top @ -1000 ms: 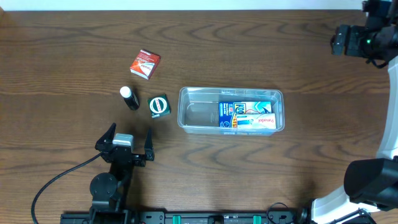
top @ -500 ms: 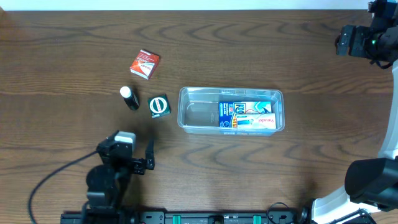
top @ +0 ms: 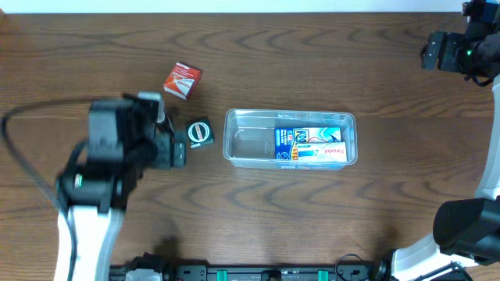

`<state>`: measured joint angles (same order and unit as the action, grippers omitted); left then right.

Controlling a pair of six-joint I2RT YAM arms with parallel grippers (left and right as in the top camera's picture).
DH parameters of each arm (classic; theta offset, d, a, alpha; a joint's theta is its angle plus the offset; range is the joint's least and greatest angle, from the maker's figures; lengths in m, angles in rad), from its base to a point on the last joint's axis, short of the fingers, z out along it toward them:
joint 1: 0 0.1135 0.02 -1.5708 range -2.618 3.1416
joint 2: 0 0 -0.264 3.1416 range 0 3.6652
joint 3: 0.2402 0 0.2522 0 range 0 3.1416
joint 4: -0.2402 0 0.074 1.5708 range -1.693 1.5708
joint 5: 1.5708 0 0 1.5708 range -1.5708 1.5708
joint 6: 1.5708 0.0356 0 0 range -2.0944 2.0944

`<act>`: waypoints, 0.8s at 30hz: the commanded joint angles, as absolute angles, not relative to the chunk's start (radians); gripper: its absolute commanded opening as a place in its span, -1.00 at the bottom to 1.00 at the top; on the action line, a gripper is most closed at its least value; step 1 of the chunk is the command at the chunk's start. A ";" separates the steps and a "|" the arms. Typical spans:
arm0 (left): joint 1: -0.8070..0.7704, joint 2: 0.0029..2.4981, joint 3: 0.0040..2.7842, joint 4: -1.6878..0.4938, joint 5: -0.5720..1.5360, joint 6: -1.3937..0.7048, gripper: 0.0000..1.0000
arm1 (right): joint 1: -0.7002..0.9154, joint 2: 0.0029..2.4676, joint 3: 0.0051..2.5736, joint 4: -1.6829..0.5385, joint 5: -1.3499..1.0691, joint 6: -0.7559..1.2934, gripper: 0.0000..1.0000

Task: Pack container
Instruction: 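Reach the left gripper to the red Panadol box and grasp it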

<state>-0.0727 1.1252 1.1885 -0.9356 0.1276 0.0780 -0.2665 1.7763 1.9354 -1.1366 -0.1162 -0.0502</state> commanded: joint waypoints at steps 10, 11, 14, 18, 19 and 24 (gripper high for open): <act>-0.068 1.450 1.328 -0.630 0.123 0.210 0.96 | -0.274 1.769 1.945 -1.137 -0.117 -0.034 0.98; -0.068 1.474 1.328 -0.598 0.123 0.224 0.96 | -0.274 1.769 1.945 -1.137 -0.117 -0.034 0.98; -0.068 1.541 1.328 -0.525 0.123 0.271 0.96 | -0.274 1.769 1.945 -1.137 -0.117 -0.034 0.99; -0.068 1.630 1.328 -0.471 0.112 0.393 0.96 | -0.274 1.769 1.945 -1.137 -0.117 -0.034 0.99; -0.068 1.650 1.328 -0.455 0.103 0.404 0.96 | -0.274 1.769 1.945 -1.137 -0.117 -0.034 0.98; -0.068 1.745 1.328 -0.348 0.030 0.404 0.96 | -0.274 1.769 1.945 -1.137 -0.117 -0.034 0.98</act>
<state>-0.0727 1.7084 1.3117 -0.3756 0.0914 0.3595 -0.2665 1.7763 1.9354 -1.1366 -0.1158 -0.0502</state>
